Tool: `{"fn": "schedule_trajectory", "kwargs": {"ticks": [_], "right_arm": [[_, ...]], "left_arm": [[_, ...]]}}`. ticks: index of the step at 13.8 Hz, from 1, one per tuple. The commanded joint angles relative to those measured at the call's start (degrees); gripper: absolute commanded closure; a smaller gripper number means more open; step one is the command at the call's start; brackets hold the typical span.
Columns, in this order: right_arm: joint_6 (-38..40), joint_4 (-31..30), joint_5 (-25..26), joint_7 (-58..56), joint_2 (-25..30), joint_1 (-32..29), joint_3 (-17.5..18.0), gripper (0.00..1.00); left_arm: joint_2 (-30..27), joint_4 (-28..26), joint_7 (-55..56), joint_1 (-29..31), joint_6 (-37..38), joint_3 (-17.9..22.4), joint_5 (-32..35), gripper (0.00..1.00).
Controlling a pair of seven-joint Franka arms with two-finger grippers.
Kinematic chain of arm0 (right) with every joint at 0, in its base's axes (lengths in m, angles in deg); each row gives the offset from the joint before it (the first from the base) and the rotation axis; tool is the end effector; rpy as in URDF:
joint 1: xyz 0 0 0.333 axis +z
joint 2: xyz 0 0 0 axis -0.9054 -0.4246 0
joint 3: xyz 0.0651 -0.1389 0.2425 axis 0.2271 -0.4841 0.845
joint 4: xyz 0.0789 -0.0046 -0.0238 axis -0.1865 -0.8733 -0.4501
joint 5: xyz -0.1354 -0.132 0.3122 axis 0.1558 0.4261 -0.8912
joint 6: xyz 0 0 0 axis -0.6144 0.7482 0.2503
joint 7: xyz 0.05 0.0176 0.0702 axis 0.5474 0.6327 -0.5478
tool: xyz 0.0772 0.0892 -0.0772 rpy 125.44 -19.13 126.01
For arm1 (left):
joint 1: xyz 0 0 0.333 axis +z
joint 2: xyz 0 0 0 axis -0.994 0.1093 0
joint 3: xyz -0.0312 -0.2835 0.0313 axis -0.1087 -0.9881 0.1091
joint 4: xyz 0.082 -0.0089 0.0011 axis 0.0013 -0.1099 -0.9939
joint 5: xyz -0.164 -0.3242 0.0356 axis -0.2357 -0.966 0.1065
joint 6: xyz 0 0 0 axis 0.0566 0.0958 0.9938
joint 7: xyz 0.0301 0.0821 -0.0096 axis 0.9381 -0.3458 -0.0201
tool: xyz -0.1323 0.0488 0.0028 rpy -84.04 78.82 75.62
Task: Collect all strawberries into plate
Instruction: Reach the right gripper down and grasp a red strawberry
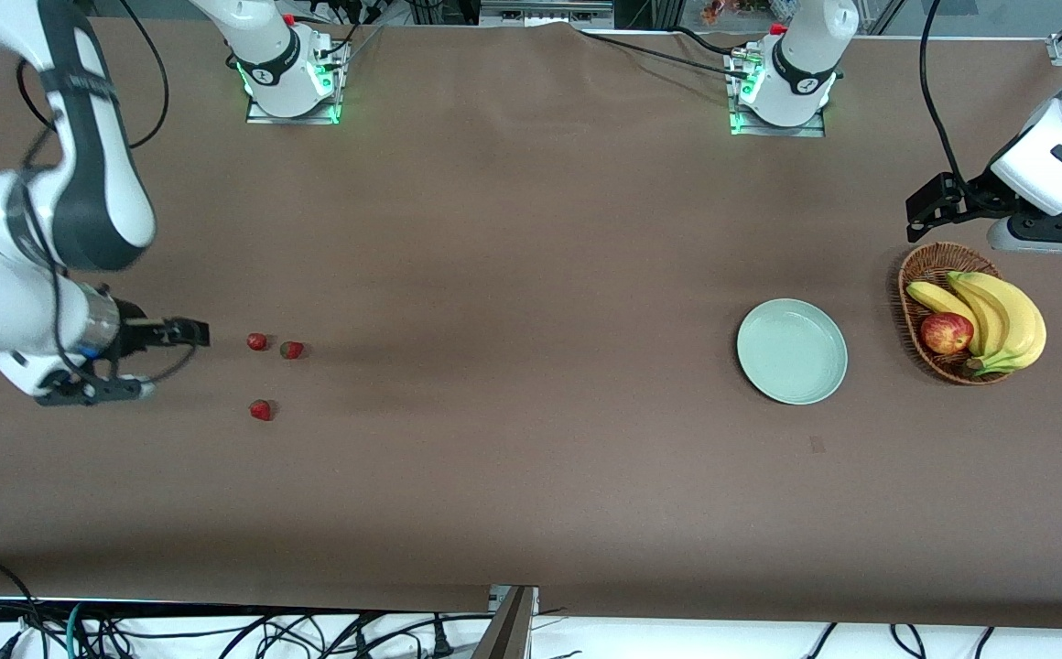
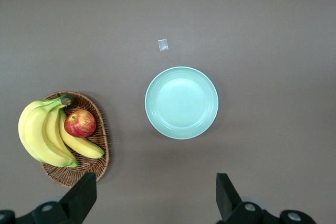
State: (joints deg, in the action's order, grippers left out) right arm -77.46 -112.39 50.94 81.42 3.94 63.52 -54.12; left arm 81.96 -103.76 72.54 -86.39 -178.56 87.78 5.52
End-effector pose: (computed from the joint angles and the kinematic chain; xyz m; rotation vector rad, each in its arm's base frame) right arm 0.6278 0.0142 0.2985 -3.1274 -0.1412 0.2254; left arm 0.5224 -0.0329 0.5357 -3.1023 0.1178 -0.0109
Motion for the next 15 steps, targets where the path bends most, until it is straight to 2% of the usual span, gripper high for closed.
{"fn": "schedule_trajectory", "kwargs": {"ticks": [1,6,11,13,15], "right_arm": [[-5.5,1.3,0.1,-0.4,-5.6,0.1,0.5,0.0],[-19.0,-2.0,0.2,-0.9,-11.1,0.6,0.5,0.0],[-26.9,-1.9,0.1,-4.5,-13.7,0.4,0.5,0.0],[-27.4,-1.9,-0.2,-4.3,-14.2,0.5,0.5,0.0],[-28.3,-1.9,-0.4,-4.3,-14.9,0.4,0.6,0.15]], "left_arm": [[0.4,0.8,0.3,-0.4,0.0,0.5,-0.9,0.0],[0.4,0.8,0.3,-0.4,0.0,0.5,-0.9,0.0],[0.4,0.8,0.3,-0.5,0.0,0.4,-0.8,0.0],[0.4,0.8,0.3,-0.5,0.0,0.4,-0.8,0.0],[0.4,0.8,0.3,-0.5,0.0,0.4,-0.9,0.0]]}}
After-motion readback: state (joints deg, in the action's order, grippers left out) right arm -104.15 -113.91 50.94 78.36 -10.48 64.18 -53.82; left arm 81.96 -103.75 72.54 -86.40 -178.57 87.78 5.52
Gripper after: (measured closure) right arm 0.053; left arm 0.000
